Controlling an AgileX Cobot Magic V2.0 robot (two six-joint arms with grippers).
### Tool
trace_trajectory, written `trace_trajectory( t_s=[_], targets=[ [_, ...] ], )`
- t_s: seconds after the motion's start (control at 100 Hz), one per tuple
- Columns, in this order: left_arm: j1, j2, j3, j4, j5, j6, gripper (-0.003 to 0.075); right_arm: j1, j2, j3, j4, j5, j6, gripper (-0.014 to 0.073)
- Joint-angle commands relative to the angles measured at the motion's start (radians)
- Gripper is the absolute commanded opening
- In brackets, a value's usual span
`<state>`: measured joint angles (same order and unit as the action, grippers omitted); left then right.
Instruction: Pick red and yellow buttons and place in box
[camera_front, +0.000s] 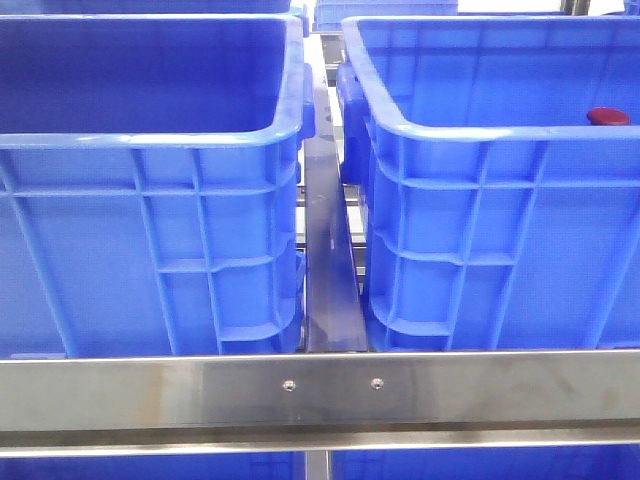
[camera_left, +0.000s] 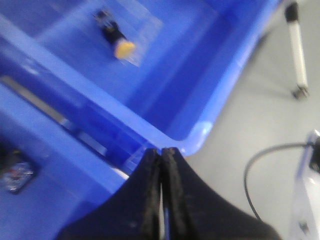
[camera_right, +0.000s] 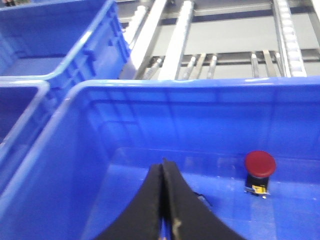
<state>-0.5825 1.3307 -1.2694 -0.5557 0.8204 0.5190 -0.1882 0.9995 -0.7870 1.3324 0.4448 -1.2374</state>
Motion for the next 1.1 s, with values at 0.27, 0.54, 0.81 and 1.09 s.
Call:
trace_trajectory(
  t_s=[0.27,0.54,0.81,1.09],
  targets=[
    [0.003,-0.296,0.242,0.046,-0.342,-0.069,-0.002,0.003,-0.142,0.045,0.026,0.011,-0.015,-0.0069],
    [0.003,-0.492,0.474,0.046,-0.537,-0.069,-0.002,0.049,-0.273,0.122,0.026,-0.017,-0.017,-0.0069],
    [0.003,-0.679,0.655,0.046,-0.626,-0.069,-0.002,0.075,-0.487,0.216,0.026,-0.061,-0.027,-0.0069],
    [0.003,-0.819,0.779,0.042,-0.634,-0.069,-0.002,0.074,-0.713,0.365,0.026,-0.063,-0.027,-0.0069]
  ],
)
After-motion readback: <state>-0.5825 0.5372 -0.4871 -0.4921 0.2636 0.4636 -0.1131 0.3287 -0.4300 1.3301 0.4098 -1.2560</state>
